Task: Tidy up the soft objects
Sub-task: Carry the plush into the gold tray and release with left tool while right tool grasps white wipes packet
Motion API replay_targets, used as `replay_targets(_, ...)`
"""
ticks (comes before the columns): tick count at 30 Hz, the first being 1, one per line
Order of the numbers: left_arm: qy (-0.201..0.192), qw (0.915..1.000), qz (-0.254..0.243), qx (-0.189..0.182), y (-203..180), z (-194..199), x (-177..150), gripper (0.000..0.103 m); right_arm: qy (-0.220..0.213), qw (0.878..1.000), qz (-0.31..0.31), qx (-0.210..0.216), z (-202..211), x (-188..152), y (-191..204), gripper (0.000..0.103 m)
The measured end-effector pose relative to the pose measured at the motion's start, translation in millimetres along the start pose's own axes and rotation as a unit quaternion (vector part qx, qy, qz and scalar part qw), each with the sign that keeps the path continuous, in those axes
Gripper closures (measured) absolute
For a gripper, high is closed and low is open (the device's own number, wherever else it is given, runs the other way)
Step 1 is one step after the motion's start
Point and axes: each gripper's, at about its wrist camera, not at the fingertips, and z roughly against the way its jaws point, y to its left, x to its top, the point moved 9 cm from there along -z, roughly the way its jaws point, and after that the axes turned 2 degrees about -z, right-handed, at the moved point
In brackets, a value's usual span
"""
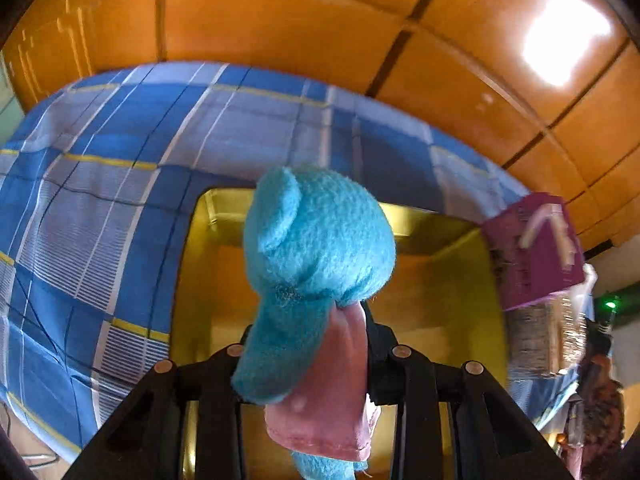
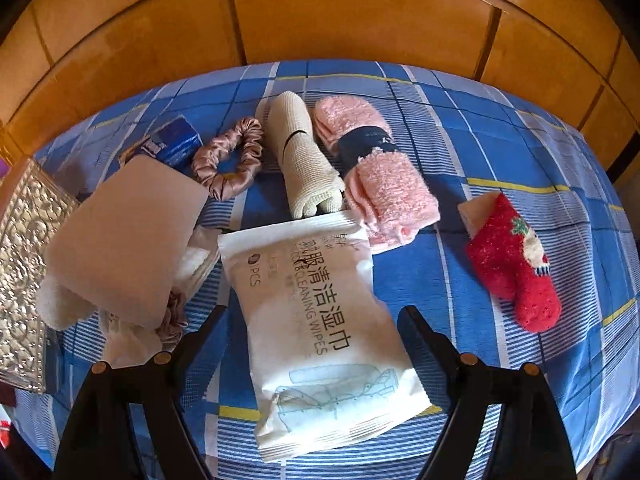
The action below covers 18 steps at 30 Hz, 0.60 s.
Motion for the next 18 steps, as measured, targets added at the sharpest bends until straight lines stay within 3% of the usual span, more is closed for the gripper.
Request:
replay_targets(3, 0.010, 0.9998, 0.000, 0.018, 14, -14, 4, 0.070, -0.008, 1.000, -0.003, -0.013, 0, 2, -2, 0.017)
replay_targets(10, 0.035, 0.9982, -0.011, 0.047, 29, -40, 5, 0.070, -0.006, 1.000, -0.022, -0.019, -3, 1, -3, 0.033)
replay_targets(18, 0.030, 0.9970, -0.024, 0.067, 38, -44, 8, 0.067, -0.011, 0.999, -0.036, -0.034, 5, -3, 1, 0.040)
